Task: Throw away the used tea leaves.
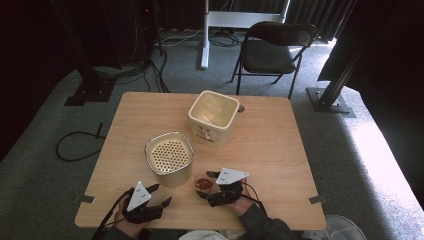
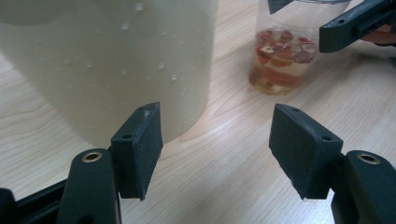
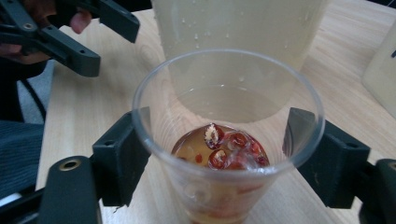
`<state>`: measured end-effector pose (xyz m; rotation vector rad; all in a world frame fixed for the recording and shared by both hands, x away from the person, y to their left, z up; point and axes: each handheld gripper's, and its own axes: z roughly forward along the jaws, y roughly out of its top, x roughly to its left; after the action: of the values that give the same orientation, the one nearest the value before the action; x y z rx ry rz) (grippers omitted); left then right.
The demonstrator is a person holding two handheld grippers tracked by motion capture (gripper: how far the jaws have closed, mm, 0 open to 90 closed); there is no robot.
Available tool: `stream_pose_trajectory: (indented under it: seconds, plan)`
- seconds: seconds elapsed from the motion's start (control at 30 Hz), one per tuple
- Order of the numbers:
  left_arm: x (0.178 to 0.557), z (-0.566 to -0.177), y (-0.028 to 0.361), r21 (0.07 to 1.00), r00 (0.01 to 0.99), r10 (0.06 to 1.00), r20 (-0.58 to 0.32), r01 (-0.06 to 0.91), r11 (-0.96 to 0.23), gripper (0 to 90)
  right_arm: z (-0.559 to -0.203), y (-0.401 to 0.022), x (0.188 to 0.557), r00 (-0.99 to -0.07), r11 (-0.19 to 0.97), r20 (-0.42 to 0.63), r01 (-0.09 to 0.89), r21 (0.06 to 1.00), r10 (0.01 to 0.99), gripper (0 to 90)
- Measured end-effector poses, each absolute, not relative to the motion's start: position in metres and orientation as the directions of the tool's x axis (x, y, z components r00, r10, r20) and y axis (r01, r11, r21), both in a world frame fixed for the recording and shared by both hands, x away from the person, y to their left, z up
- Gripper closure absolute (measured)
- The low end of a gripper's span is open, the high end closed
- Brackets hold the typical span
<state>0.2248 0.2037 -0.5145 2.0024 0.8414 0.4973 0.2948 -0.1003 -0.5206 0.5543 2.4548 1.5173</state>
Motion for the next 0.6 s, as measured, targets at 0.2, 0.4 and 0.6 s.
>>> stream_pose_trajectory:
  seconds: [0.2, 0.4, 0.6]
  plan:
    - [0.227, -0.515, 0.195, 0.848, 0.714, 0.700, 0.014, 0.362, -0.386, 35.3, -0.521, -0.109, 0.289, -0.913, 0.422, 0.031, 0.217, 0.880, 0.407, 20.6]
    - [0.229, -0.516, 0.188, 0.844, 0.731, 0.682, 0.008, 0.361, -0.397, 36.1, -0.517, -0.126, 0.287, -0.908, 0.421, 0.034, 0.226, 0.878, 0.417, 22.6]
    - [0.231, -0.517, 0.179, 0.839, 0.757, 0.654, 0.004, 0.353, -0.414, 37.3, -0.520, -0.141, 0.289, -0.896, 0.433, 0.026, 0.240, 0.869, 0.444, 31.6]
